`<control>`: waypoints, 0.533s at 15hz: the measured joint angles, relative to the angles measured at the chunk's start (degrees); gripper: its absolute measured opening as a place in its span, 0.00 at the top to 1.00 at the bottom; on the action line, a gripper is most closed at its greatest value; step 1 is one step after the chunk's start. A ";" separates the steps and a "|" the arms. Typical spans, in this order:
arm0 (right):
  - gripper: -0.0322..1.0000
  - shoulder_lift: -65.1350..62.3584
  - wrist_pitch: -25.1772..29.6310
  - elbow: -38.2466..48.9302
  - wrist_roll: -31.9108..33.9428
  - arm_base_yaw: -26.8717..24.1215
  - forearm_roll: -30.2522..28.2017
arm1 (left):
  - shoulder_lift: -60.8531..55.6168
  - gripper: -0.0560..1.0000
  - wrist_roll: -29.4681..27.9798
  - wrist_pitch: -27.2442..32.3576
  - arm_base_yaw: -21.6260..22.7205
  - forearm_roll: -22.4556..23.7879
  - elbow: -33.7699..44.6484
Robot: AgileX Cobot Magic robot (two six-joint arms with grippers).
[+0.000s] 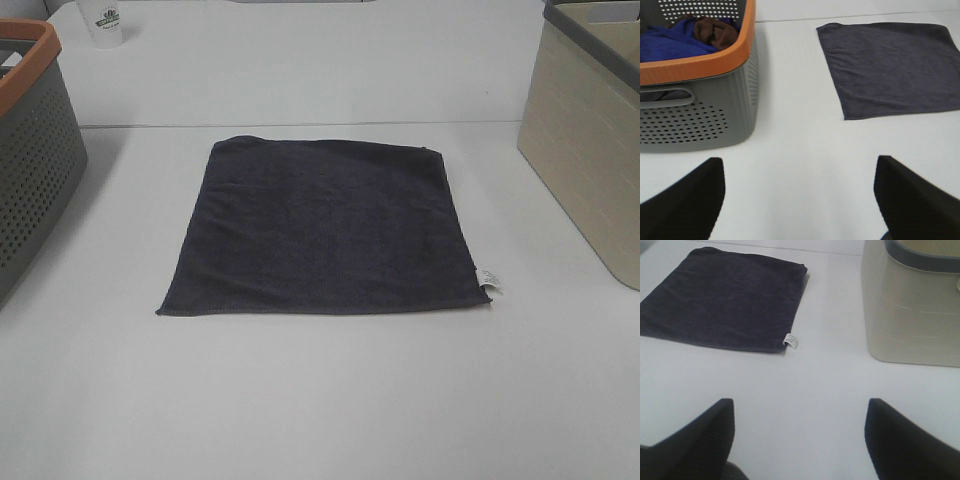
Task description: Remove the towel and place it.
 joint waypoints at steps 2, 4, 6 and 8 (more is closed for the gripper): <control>0.27 0.00 0.00 0.00 0.00 -1.43 0.00 | 0.00 0.23 0.00 0.00 3.38 0.00 0.00; 0.27 0.00 0.00 0.00 0.00 -1.43 0.06 | 0.00 0.23 0.00 0.00 4.98 0.00 0.00; 0.27 0.00 0.00 0.00 0.00 -1.43 0.06 | 0.00 0.23 -0.17 0.00 5.04 0.00 0.00; 0.27 0.00 0.00 0.00 0.00 -1.43 0.06 | 0.00 0.23 -0.17 0.00 5.04 0.00 0.00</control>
